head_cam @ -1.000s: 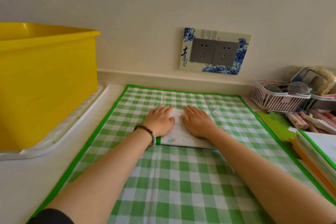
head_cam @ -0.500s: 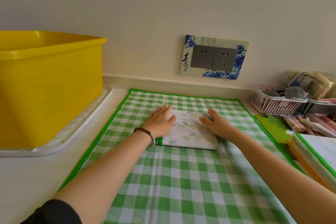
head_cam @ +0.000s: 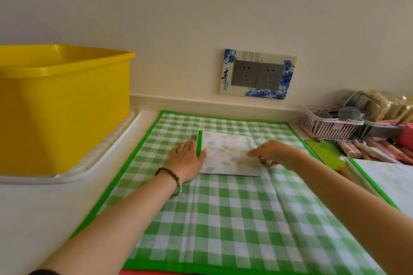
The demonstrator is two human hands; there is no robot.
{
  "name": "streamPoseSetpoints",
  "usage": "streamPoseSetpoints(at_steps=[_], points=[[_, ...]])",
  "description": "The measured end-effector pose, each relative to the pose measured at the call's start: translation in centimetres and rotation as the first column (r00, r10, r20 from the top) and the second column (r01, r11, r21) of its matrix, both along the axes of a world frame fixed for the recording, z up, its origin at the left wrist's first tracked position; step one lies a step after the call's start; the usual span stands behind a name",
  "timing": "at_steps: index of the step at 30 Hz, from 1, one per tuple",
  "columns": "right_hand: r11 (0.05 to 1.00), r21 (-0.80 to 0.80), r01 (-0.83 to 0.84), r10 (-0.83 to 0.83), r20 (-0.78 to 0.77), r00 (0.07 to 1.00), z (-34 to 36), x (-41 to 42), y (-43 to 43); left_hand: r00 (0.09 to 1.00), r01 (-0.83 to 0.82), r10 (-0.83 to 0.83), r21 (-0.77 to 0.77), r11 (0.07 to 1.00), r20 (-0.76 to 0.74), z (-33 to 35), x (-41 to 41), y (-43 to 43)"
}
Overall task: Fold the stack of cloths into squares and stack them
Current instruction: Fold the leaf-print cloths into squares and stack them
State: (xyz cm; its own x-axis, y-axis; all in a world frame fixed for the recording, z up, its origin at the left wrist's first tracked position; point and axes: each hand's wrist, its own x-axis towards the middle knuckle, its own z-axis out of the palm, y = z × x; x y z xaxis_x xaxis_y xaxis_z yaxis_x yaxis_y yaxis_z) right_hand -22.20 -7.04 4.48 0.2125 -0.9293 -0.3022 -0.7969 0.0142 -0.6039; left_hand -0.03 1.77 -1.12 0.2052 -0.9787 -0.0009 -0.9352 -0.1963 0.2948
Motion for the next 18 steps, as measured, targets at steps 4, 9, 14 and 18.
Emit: streamPoseSetpoints(at_steps=[4, 9, 14, 18], points=[[0.988, 0.067, 0.136, -0.147, 0.202, 0.968, 0.2, 1.2, 0.9, 1.0, 0.002, -0.001, -0.063, 0.998, 0.019, 0.0, -0.3, 0.2], [0.969, 0.211, 0.128, -0.225, 0.538, 0.813, 1.2, 1.7, 2.2, 0.997, 0.024, -0.038, -0.186, 0.982, -0.072, 0.3, -0.1, 0.5], [0.972, 0.221, 0.084, -0.214, 0.674, 0.708, 2.2, 0.2, 3.8, 0.928, -0.005, -0.067, -0.191, 0.982, -0.367, 1.3, -1.4, 0.4], [0.985, 0.122, 0.119, -0.17, 0.726, 0.666, 3.7, -3.3, 4.2, 0.719, -0.03, -0.1, -0.175, 0.984, -0.688, 3.6, -4.7, 0.2]])
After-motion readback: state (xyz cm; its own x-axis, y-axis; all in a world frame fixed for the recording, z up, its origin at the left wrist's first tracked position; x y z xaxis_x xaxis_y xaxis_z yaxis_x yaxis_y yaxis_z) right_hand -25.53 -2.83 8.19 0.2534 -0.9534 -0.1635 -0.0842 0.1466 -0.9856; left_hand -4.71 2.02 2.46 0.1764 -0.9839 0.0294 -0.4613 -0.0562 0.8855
